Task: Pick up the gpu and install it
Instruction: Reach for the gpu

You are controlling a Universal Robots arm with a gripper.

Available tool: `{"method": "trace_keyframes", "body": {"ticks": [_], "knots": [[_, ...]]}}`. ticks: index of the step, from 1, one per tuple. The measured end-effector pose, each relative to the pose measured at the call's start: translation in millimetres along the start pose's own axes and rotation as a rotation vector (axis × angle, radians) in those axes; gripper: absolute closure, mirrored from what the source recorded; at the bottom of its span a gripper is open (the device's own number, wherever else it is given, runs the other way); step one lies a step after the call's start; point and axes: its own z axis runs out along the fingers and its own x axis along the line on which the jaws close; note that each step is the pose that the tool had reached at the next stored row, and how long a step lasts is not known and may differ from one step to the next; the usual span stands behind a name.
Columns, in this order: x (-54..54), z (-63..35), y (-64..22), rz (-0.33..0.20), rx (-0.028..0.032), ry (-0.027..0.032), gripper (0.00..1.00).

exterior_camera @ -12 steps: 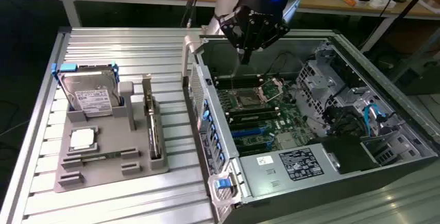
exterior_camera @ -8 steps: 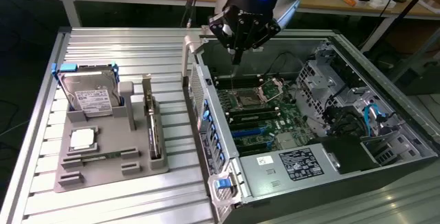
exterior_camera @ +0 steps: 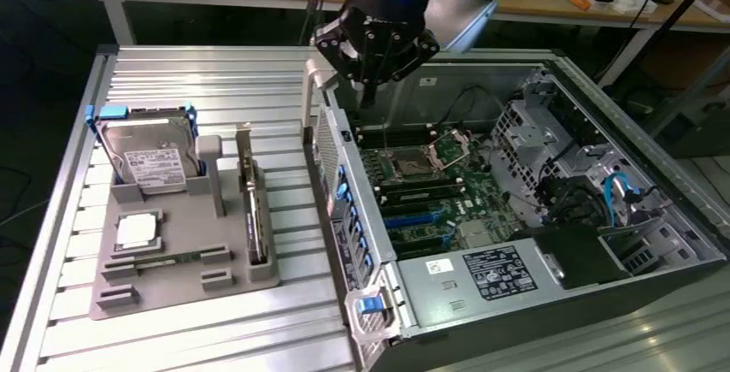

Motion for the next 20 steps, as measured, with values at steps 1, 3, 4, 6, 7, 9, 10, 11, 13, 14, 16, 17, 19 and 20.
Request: {"method": "trace_keyframes", "body": {"ticks": [1, 3, 4, 6, 7, 9, 10, 11, 13, 14, 16, 17, 19, 20], "knots": [[3.5, -0.1, -0.3, 0.0, 0.0, 0.0, 0.89], [9.5, -0.3, -0.7, 0.0, 0.0, 0.0, 0.89], [13.4, -0.4, -1.0, 0.0, 0.0, 0.0, 0.89], [20.6, -0.5, -1.6, 0.0, -0.0002, -0.0001, 0.89], [24.5, -0.7, -1.9, 0.0, -0.0001, -0.0001, 0.89], [32.0, -0.9, -2.4, 0.0, -0.0001, -0.0001, 0.89], [36.0, -1.1, -2.7, 0.0, 0.0, 0.0, 0.89], [39.5, -1.2, -3.0, 0.0, -0.0001, 0.0001, 0.89], [46.0, -1.3, -3.5, 0.0, -0.0004, -0.0001, 0.89], [49.6, -1.4, -3.7, 0.0, -0.0005, -0.0001, 0.89], [56.3, -1.6, -4.2, 0.0, -0.0005, 0.0, 0.89], [59.4, -1.7, -4.5, 0.0, -0.0007, 0.0001, 0.89], [65.7, -1.9, -4.9, 0.0, -0.0009, 0.0, 0.89], [68.6, -1.9, -5.2, 0.0, -0.001, 0.0, 0.89]]}}
